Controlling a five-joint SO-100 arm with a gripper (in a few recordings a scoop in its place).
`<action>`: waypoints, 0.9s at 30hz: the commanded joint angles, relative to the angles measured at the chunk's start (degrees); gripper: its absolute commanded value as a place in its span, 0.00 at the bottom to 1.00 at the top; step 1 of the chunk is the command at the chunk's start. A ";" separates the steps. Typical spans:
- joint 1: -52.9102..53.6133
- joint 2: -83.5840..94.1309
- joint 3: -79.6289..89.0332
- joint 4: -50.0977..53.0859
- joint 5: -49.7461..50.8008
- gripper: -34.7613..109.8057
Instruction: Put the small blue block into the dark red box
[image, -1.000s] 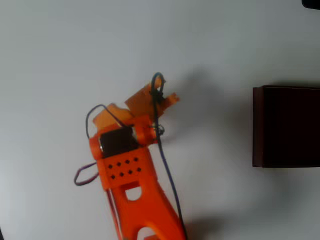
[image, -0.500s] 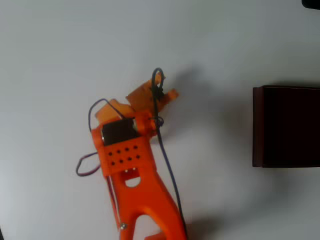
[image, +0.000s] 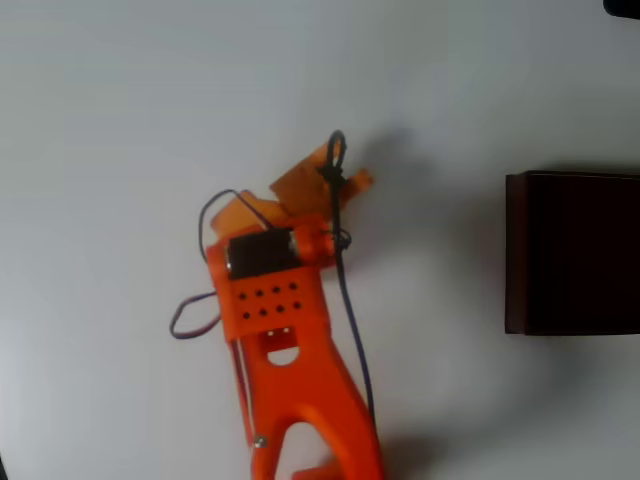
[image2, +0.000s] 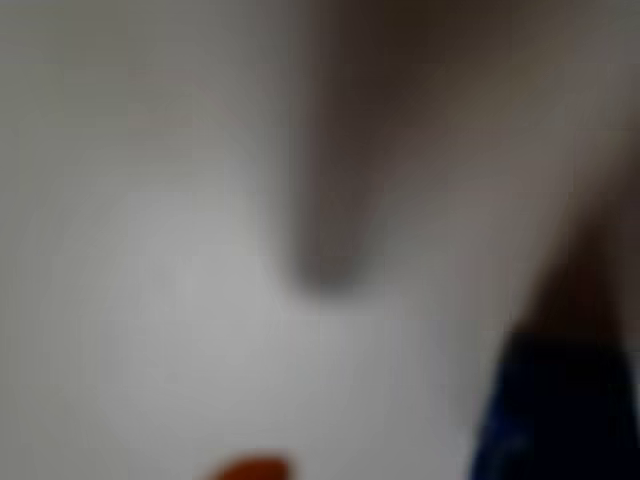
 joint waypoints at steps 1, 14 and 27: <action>-0.44 2.72 0.97 0.97 -0.88 0.39; -0.97 4.92 3.43 1.58 -1.67 0.29; 5.71 5.54 -2.02 9.58 -17.75 0.24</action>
